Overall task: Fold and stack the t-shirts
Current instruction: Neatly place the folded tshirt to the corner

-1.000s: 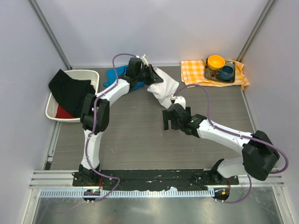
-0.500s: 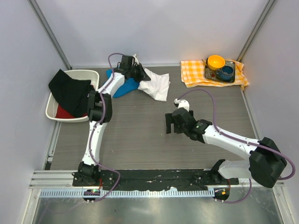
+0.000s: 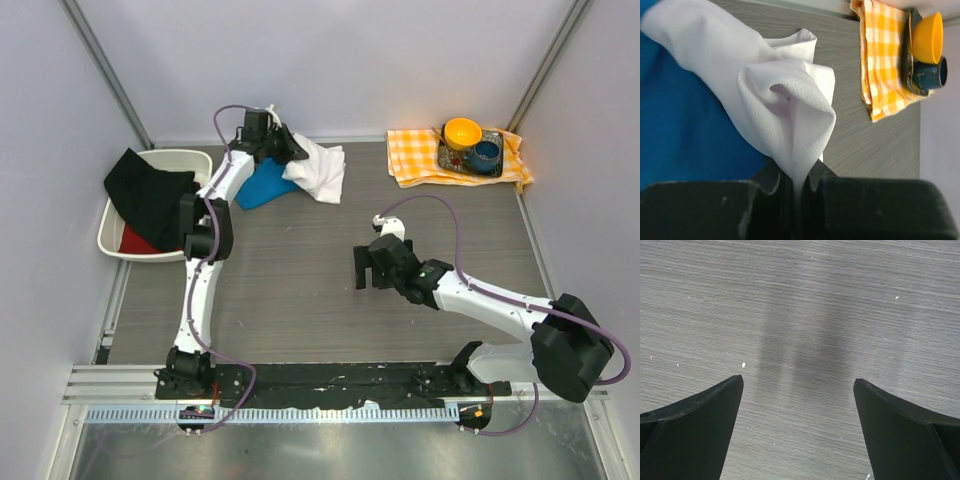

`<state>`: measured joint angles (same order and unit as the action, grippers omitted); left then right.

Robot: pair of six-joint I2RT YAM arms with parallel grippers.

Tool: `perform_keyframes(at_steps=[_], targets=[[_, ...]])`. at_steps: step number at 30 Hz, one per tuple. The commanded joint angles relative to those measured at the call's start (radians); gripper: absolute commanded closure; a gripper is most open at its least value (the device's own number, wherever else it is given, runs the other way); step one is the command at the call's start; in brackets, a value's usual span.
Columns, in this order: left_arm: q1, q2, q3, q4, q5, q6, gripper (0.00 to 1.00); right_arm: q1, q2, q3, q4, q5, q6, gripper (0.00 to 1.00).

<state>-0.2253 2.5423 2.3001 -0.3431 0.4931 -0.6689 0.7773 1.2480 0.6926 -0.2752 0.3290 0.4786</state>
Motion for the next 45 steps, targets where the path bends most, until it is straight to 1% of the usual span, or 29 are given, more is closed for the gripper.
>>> perform_keyframes(at_steps=[1, 5, 9, 11, 14, 15, 17, 18, 19, 23, 24, 27, 31, 35, 38, 41, 45], targets=[[0.05, -0.059, -0.007, 0.091, -0.073, -0.009, 1.0, 0.005, -0.012, -0.007, 0.06, -0.005, 0.009, 0.02], [0.099, -0.059, 0.004, 0.11, -0.077, -0.032, 1.0, 0.007, 0.002, -0.01, 0.067, -0.022, 0.009, 0.02], [0.127, -0.053, 0.048, 0.108, -0.053, -0.024, 1.0, 0.004, 0.01, -0.011, 0.074, -0.024, 0.005, 0.02], [0.142, -0.071, 0.036, 0.122, -0.036, -0.029, 1.0, 0.005, 0.014, -0.008, 0.073, -0.027, 0.0, 0.02], [0.162, -0.126, -0.08, 0.225, -0.039, -0.053, 1.0, 0.007, 0.025, 0.001, 0.077, -0.03, -0.005, 0.02], [0.167, -0.173, -0.162, 0.296, -0.041, -0.066, 1.0, 0.007, 0.033, 0.002, 0.08, -0.031, -0.005, 0.02], [0.182, -0.221, -0.246, 0.372, -0.054, -0.101, 1.0, 0.005, 0.039, 0.007, 0.083, -0.034, -0.006, 0.02], [0.185, -0.261, -0.316, 0.433, -0.063, -0.112, 1.0, 0.005, 0.041, 0.01, 0.083, -0.038, -0.008, 0.02], [0.193, -0.283, -0.346, 0.453, -0.071, -0.129, 1.0, 0.005, 0.044, 0.012, 0.083, -0.041, -0.008, 0.03], [0.211, -0.37, -0.488, 0.564, -0.158, -0.178, 1.0, 0.01, 0.05, 0.024, 0.083, -0.045, -0.011, 0.03], [0.214, -0.387, -0.536, 0.576, -0.195, -0.195, 1.0, 0.011, 0.05, 0.024, 0.082, -0.045, -0.011, 0.03], [0.222, -0.438, -0.593, 0.589, -0.254, -0.213, 1.0, 0.016, 0.045, 0.024, 0.082, -0.045, -0.011, 0.03], [0.222, -0.484, -0.648, 0.581, -0.378, -0.213, 1.0, 0.02, 0.039, 0.021, 0.08, -0.047, -0.012, 0.03], [0.222, -0.487, -0.671, 0.555, -0.409, -0.212, 1.0, 0.023, 0.034, 0.016, 0.082, -0.047, -0.011, 0.03], [0.222, -0.484, -0.725, 0.573, -0.429, -0.216, 1.0, 0.025, 0.031, 0.013, 0.08, -0.051, -0.009, 0.03], [0.222, -0.485, -0.822, 0.608, -0.458, -0.221, 1.0, 0.028, 0.024, 0.013, 0.079, -0.053, -0.009, 0.03], [0.221, -0.485, -0.898, 0.636, -0.484, -0.228, 1.0, 0.031, 0.024, 0.018, 0.071, -0.056, -0.011, 0.03]])
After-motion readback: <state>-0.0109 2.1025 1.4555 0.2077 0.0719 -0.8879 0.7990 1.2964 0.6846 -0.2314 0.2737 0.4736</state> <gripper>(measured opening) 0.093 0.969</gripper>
